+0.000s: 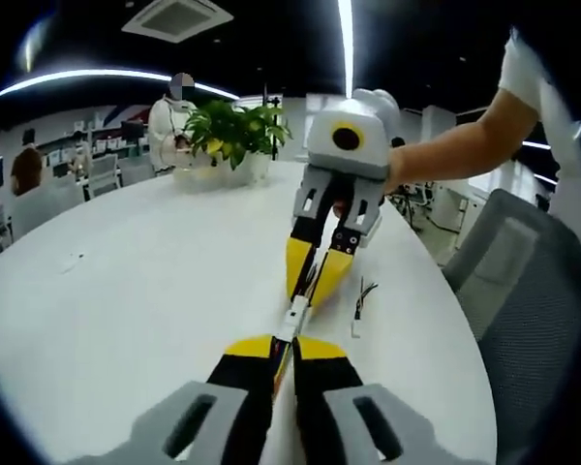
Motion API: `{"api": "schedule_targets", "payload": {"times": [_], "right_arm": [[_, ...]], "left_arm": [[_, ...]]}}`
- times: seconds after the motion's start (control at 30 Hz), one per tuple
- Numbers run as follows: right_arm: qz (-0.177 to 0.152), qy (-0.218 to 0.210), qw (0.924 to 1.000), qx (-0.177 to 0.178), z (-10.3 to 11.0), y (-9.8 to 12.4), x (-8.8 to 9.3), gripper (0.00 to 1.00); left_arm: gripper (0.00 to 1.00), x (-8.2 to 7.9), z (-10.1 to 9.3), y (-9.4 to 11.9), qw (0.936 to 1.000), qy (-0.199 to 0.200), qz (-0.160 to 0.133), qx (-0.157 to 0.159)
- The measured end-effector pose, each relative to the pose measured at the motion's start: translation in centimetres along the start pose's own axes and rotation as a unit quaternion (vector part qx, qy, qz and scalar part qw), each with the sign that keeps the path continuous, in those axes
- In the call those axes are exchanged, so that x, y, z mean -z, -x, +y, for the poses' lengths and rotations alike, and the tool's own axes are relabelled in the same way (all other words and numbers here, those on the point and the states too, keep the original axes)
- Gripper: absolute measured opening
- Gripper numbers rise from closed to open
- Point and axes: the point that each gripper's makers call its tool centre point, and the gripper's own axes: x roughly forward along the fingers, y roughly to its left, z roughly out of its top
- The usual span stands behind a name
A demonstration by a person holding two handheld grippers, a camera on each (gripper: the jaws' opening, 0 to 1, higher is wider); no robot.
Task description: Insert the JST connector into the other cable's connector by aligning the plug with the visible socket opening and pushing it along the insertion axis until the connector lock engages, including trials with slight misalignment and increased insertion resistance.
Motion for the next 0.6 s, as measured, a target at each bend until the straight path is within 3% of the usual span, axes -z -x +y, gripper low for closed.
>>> {"api": "schedule_targets", "payload": {"times": [0.6], "right_arm": [[0.003, 0.0, 1.0, -0.005, 0.94, 0.41, -0.65, 0.04]], "left_arm": [[0.01, -0.51, -0.2, 0.18, 1.0, -0.004, -0.005, 0.006]]}}
